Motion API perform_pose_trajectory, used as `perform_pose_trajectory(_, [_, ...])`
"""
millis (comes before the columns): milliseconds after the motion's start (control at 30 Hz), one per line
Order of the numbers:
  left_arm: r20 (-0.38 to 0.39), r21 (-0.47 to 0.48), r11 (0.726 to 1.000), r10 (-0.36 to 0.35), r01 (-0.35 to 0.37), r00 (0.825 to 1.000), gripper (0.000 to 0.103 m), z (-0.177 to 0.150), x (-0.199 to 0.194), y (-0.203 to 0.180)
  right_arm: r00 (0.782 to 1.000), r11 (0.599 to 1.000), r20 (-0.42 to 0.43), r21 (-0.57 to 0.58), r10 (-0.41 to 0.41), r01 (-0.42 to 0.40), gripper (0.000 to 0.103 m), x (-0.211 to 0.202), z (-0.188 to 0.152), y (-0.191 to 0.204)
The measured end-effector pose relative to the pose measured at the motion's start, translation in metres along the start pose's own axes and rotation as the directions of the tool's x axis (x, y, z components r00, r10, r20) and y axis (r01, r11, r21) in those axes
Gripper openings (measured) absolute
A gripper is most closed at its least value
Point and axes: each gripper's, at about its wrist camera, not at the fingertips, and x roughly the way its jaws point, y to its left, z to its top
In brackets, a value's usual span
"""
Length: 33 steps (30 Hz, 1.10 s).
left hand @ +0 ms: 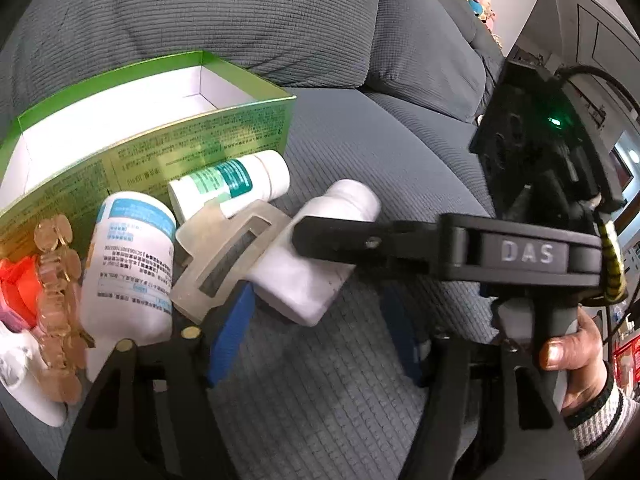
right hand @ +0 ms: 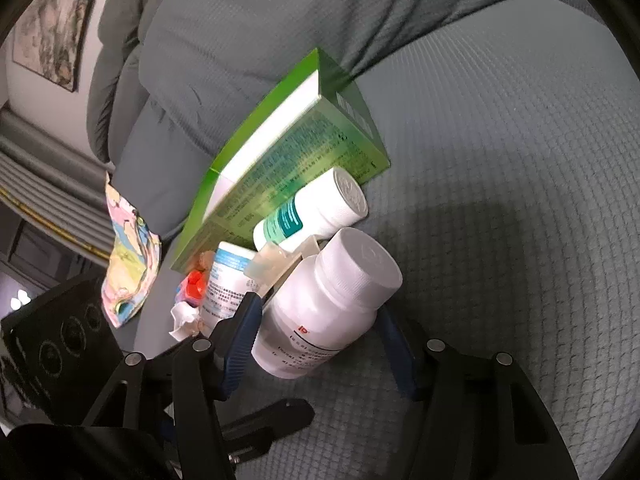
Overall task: Organize rigid objects
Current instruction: 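Grasp the small white bottle with the right gripper, then carry the small white bottle over the box and release it inside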
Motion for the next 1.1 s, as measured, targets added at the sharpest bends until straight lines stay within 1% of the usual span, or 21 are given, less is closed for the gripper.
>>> perform_pose_trajectory(100, [0.017,-0.007,1.0,0.007,-0.007,1.0,0.052,0.003,-0.005,0.001,0.999,1.0,0.035,-0.008,0.01,-0.01,0.055,-0.011,-0.001,0.002])
perform_pose_trajectory(167, [0.045,-0.009,1.0,0.02,-0.019,0.999,0.052,0.006,-0.012,0.0,0.998,1.0,0.055,-0.015,0.021,-0.021,0.053,-0.02,-0.001,0.007])
perform_pose_trajectory(267, [0.087,-0.008,1.0,0.02,-0.019,0.996,0.054,0.012,-0.028,0.001,0.997,0.999,0.077,-0.045,0.021,-0.017,0.053,-0.028,0.003,0.021])
perform_pose_trajectory(367, [0.126,0.001,0.999,0.037,-0.037,0.991,0.054,0.019,-0.043,0.003,0.995,0.997,0.096,-0.075,0.028,-0.021,0.053,-0.034,0.01,0.036])
perform_pose_trajectory(567, [0.189,-0.019,0.997,0.074,-0.072,0.979,0.054,0.039,-0.072,0.028,0.993,0.991,0.095,-0.125,0.066,-0.054,0.053,-0.028,0.029,0.072])
perform_pose_trajectory(667, [0.208,-0.046,0.995,0.098,-0.09,0.973,0.054,0.051,-0.083,0.046,0.993,0.985,0.082,-0.159,0.085,-0.072,0.053,-0.014,0.044,0.097])
perform_pose_trajectory(767, [0.212,-0.077,0.992,0.11,-0.096,0.971,0.054,0.06,-0.086,0.066,0.994,0.977,0.06,-0.198,0.092,-0.079,0.053,0.004,0.06,0.12])
perform_pose_trajectory(867, [0.198,-0.109,0.989,0.118,-0.098,0.973,0.054,0.07,-0.083,0.088,0.995,0.974,0.032,-0.209,0.091,-0.082,0.053,0.025,0.073,0.131])
perform_pose_trajectory(1067, [0.139,-0.195,0.979,0.093,-0.065,0.986,0.053,0.076,-0.066,0.122,0.996,0.98,-0.034,-0.179,0.078,-0.083,0.053,0.064,0.087,0.123])
perform_pose_trajectory(1100, [0.129,-0.206,0.976,0.099,-0.071,0.987,0.055,0.075,-0.064,0.126,0.997,0.982,-0.044,-0.172,0.07,-0.076,0.053,0.069,0.088,0.119])
